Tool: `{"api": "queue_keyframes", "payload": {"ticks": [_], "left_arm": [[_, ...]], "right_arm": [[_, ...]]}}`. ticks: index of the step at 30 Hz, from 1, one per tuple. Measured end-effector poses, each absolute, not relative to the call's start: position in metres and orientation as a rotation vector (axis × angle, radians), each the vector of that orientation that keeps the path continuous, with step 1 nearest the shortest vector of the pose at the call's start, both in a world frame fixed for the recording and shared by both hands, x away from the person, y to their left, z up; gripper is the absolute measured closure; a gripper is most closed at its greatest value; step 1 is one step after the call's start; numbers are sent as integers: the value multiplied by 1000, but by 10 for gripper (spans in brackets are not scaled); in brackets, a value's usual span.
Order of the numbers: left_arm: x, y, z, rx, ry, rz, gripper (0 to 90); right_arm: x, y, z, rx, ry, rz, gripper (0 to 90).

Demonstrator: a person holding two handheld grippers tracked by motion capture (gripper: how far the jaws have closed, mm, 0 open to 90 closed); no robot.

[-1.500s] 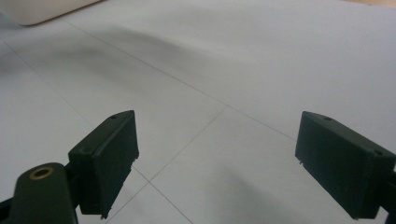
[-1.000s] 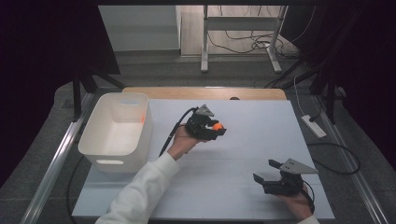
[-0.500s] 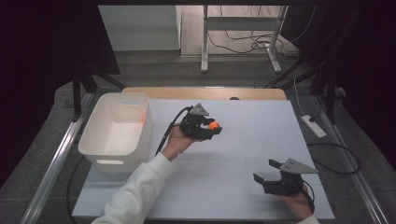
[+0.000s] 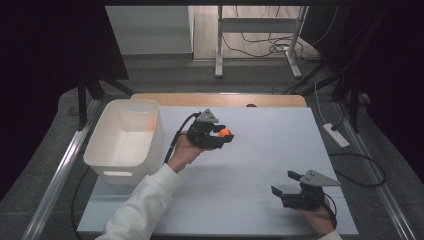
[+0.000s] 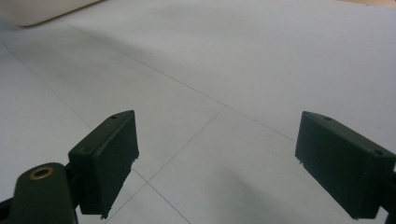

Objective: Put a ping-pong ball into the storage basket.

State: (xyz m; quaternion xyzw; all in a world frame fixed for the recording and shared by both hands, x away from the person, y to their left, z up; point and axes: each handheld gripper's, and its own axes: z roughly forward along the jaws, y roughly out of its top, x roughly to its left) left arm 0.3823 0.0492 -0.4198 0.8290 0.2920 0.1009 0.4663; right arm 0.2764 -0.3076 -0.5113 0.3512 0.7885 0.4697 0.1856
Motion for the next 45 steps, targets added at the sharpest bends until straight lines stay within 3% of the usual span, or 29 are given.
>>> {"api": "queue_keyframes", "payload": {"ticks": [45], "left_arm": [[362,110,-389,1962,796,351,507]], "right_arm": [[277,-306,-512,984,2224,1309,134]]}}
